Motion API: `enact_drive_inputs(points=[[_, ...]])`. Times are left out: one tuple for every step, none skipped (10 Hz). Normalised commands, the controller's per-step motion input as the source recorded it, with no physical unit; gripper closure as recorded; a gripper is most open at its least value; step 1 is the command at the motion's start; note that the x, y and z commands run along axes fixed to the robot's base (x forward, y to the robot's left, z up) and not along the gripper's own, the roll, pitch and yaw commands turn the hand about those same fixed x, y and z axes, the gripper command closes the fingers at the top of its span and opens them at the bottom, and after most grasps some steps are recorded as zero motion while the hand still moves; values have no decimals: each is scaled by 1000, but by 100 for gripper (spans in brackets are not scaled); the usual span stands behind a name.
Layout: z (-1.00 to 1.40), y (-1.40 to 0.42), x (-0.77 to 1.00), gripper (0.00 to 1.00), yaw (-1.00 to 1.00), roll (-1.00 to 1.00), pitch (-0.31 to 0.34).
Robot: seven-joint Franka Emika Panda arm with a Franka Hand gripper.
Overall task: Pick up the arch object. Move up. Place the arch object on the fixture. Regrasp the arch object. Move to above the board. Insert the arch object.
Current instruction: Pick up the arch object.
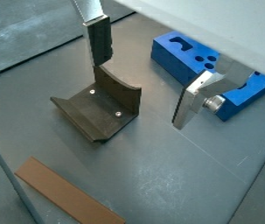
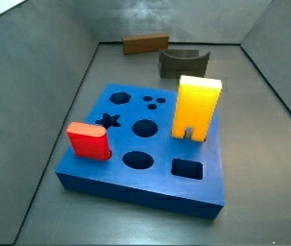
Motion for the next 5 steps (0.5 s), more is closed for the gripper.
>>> enact_drive_inputs(points=[[0, 23, -23, 0, 0, -16, 0], [0, 71, -63, 0, -160, -37, -50], [-3, 209, 0, 0, -609, -96, -47], [-46, 249, 9, 0, -643, -63, 0], [-83, 234, 54, 0, -674, -57, 0]])
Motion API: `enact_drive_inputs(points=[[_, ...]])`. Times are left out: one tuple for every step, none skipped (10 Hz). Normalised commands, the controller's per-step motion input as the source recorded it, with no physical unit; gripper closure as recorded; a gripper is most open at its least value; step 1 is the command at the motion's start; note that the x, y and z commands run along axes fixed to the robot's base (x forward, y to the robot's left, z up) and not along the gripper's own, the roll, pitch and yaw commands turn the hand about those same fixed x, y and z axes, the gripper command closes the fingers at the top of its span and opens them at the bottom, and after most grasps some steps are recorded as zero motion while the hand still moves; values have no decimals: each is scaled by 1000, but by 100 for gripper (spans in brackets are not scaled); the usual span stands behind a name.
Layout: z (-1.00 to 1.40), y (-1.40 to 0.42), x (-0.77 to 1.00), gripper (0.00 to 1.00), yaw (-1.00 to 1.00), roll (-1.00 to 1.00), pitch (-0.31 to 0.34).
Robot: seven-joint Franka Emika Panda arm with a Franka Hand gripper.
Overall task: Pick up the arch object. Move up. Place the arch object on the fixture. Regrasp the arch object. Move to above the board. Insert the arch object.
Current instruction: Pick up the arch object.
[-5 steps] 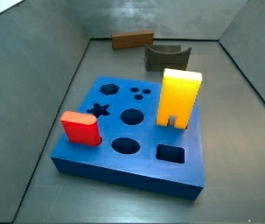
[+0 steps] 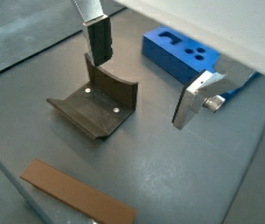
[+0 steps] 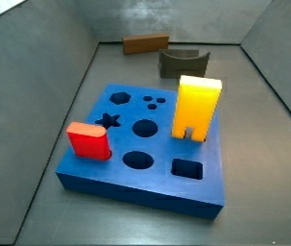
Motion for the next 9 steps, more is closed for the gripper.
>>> enact_drive_inputs(points=[[-106, 120, 149, 0, -774, -83, 0], [-291, 209, 277, 0, -597, -176, 0], [-443, 223, 291, 0, -583, -163, 0], [-517, 257, 374, 0, -591, -87, 37], [-543, 314, 486, 0, -540, -7, 127], [-546, 317, 489, 0, -531, -1, 150], [-480, 246, 420, 0, -606, -43, 124], [-289, 97, 326, 0, -737, -110, 36], [-63, 151, -186, 0, -69, 0, 0]])
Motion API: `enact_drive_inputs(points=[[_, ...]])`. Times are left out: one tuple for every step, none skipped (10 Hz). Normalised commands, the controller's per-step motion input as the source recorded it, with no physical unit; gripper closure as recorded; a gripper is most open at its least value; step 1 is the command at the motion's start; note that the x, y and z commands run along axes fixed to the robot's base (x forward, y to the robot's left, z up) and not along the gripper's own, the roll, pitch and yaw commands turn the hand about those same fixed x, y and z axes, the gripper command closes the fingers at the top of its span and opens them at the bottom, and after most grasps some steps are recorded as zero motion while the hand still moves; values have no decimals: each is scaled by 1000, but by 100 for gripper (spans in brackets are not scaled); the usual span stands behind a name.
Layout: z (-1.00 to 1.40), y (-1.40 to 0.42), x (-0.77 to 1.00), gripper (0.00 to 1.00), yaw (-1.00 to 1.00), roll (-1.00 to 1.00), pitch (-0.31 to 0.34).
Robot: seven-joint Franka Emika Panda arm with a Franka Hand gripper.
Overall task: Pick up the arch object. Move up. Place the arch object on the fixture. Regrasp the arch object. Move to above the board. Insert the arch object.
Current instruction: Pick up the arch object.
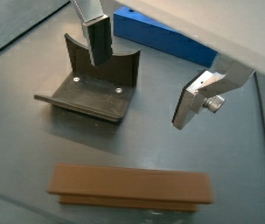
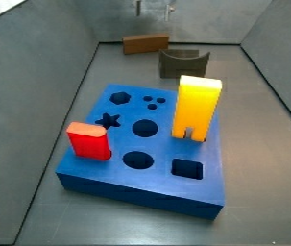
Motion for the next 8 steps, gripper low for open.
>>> enact_drive_inputs(points=[[-226, 0, 174, 0, -440, -3, 14], [-314, 0, 29, 0, -1000, 0, 0], [-331, 0, 3, 0, -1000, 0, 0], [-346, 0, 0, 0, -1000, 0, 0], [-371, 9, 0, 0, -997, 0, 0], [-380, 120, 77, 0, -889, 0, 21], [-311, 349, 294, 0, -631, 0, 86], [-200, 477, 360, 0, -463, 0, 101]])
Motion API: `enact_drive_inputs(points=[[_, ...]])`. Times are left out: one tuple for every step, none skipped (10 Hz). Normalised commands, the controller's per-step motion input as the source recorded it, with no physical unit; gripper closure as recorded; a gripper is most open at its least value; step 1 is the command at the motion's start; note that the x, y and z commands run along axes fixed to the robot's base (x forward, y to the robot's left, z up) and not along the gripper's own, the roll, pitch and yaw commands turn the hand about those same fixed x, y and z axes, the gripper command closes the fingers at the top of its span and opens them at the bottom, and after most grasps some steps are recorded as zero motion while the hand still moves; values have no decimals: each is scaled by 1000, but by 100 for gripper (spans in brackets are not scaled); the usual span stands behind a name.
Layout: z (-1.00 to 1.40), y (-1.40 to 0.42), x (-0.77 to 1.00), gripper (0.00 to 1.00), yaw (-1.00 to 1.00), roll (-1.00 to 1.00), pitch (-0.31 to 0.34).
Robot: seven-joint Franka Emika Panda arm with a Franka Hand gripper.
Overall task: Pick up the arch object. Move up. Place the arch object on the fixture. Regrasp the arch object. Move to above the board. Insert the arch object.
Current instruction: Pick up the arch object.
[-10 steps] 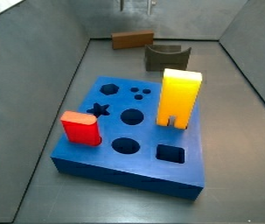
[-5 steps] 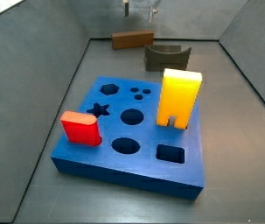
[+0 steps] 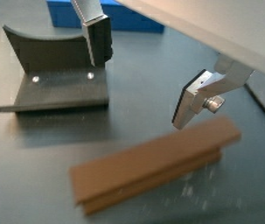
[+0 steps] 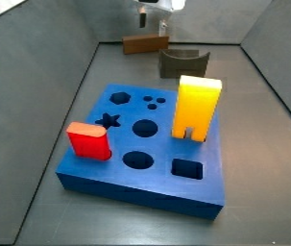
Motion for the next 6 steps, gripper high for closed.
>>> enact_drive_inputs(points=[[-160, 494, 426, 0, -406, 0, 126], [-94, 534, 329, 0, -351, -10, 137], [-351, 194, 80, 0, -397, 53, 53], [-794, 0, 0, 0, -549, 87, 0], [-1000, -226, 40, 0, -637, 79, -31], [-1000, -94, 151, 0, -674, 70, 0]])
